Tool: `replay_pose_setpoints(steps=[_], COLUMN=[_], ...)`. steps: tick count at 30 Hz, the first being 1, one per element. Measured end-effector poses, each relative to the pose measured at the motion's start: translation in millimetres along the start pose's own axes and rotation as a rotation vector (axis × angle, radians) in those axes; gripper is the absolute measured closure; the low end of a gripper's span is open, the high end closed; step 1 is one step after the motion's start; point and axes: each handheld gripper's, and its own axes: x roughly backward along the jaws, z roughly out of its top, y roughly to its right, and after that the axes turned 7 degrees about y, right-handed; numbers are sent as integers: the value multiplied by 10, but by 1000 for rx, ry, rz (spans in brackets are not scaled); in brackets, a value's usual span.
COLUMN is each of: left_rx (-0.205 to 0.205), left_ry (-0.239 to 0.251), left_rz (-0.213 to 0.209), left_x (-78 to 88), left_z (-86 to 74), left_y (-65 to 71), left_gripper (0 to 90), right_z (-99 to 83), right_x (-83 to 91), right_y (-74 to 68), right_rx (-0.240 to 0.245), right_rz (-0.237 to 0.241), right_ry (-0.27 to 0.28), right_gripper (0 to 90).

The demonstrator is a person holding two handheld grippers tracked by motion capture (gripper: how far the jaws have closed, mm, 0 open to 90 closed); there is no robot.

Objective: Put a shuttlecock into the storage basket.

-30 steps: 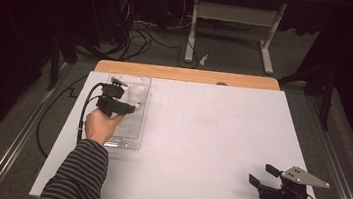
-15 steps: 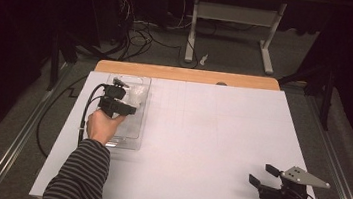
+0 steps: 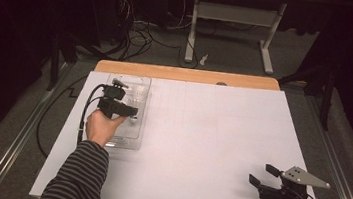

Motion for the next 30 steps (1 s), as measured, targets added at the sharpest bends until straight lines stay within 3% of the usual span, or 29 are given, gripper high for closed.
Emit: replay_pose_setpoints(steps=[30], left_rx=[-31], left_ry=[75], left_rz=[28], left_x=[182], left_z=[-90], left_y=[47], left_gripper=[377], right_z=[0], right_x=[-6], right_y=[-2], right_rx=[1], right_rz=[-1], right_ry=[-4], right_gripper=[266])
